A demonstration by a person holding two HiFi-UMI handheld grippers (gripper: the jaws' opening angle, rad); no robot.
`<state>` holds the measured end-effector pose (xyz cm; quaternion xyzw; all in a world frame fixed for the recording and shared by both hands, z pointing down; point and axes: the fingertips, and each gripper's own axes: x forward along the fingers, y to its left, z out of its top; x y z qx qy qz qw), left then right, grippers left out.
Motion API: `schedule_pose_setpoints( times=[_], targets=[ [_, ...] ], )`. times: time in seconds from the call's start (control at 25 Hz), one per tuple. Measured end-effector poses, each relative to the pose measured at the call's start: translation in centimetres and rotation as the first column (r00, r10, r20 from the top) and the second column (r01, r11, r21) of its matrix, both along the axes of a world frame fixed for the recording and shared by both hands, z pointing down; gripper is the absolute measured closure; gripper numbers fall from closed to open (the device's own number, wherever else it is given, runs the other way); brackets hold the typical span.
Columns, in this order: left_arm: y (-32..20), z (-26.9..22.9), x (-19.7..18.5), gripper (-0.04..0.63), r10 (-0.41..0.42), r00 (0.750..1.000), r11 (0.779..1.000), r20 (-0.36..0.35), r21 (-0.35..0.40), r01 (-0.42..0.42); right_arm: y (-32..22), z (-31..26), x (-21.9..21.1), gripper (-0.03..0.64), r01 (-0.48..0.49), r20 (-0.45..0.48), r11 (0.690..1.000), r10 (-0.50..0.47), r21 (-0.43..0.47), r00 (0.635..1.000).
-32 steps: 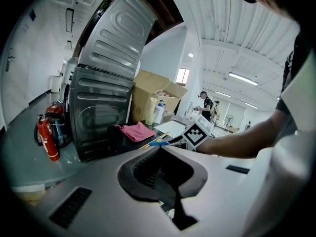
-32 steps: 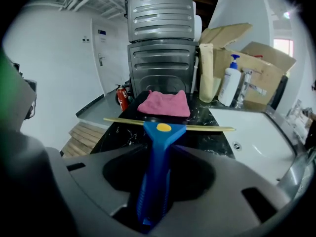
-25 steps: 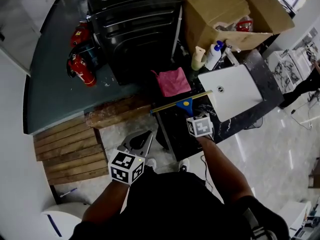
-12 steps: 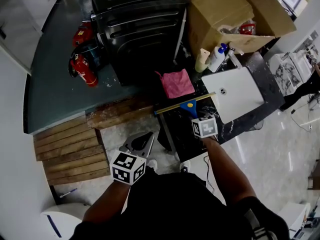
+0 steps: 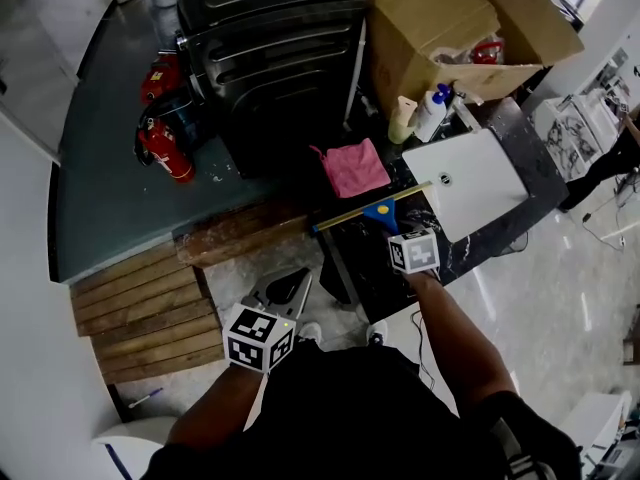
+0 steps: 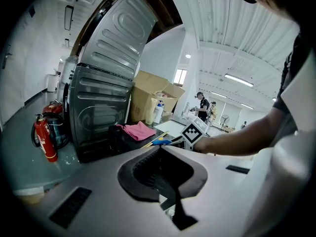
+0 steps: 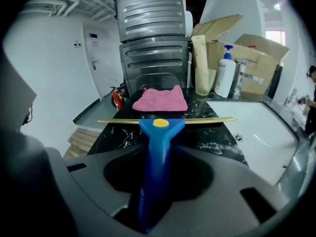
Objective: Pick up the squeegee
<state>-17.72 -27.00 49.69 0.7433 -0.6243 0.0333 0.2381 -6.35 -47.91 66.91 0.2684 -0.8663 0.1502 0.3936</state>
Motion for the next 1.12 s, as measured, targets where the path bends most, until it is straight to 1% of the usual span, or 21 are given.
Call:
schedule_pose_setpoints(
  times=[0.08,0.16,0.48,0.6,0.76,0.88,1.12],
  targets=[
    [0.0,0.0,0.0,0.578,0.012,1.000,1.000,0.001,0.001,-0.012,0.5,-1.2,0.1,0.476,-0.018,-0.005,1.000,0.018,-0.007,1.000],
    [0.0,0.0,0.0,0.578,0.025,1.000,1.000,-0.001,0.005,-0.025,0.9,-1.8,0.3,0.476,-0.034,0.010,0.999,0.034,-0.009,0.999],
    [-0.5,-0.1,0.9,0.578,0.107,0.994,0.994,0.000,0.020,-0.107,2.9,-5.7,0.9,0.476,-0.107,0.135,0.994,0.105,0.004,0.985],
    [-0.7,-0.2,1.0,0.578,0.133,0.991,0.991,0.006,0.024,-0.134,4.0,-7.2,1.1,0.476,-0.132,0.198,0.991,0.130,-0.005,0.972],
    [-1.0,-0.6,1.2,0.578,0.172,0.985,0.984,0.011,0.036,-0.173,5.4,-10.5,1.6,0.476,-0.166,0.265,0.986,0.153,0.025,0.952],
    [-1.3,-1.0,1.6,0.578,0.207,0.978,0.977,0.019,0.049,-0.207,6.5,-12.5,2.0,0.476,-0.197,0.324,0.980,0.178,0.027,0.929],
    [-1.4,-1.4,2.6,0.578,0.262,0.965,0.963,0.019,0.062,-0.262,9.0,-15.3,3.1,0.476,-0.241,0.396,0.970,0.214,0.019,0.893]
  ],
)
